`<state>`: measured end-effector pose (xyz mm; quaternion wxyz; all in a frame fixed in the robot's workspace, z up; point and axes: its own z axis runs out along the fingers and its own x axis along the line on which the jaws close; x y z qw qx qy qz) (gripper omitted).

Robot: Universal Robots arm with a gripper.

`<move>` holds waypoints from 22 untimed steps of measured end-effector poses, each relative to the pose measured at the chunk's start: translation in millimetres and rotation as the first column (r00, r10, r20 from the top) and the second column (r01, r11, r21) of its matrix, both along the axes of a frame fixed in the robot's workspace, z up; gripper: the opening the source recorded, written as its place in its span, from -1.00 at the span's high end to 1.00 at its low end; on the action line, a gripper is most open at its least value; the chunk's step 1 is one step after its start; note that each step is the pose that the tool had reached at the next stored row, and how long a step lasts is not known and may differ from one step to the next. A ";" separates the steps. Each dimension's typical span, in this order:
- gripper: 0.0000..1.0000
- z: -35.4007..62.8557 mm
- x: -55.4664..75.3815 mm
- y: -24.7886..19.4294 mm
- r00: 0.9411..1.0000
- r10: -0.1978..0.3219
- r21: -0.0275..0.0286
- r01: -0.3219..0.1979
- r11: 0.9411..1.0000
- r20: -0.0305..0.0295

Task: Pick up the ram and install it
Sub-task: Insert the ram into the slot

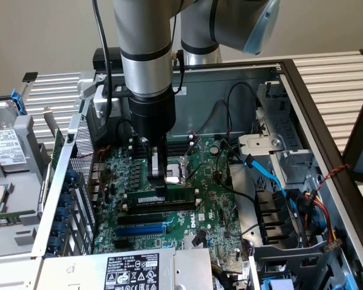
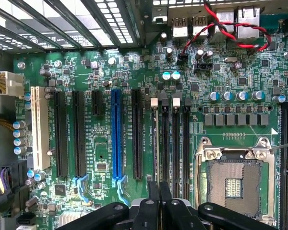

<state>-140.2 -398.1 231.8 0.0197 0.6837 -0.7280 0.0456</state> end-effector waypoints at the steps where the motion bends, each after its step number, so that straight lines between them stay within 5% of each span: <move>1: 0.76 0.0 0.0 0.0 1.000 0.000 0.000 0.000 1.000 0.000; 9: 0.76 -0.6 0.0 0.1 1.000 0.000 0.000 0.000 1.000 0.000; 22: 0.76 -1.3 2.5 0.0 1.000 0.000 0.000 0.000 1.000 -0.010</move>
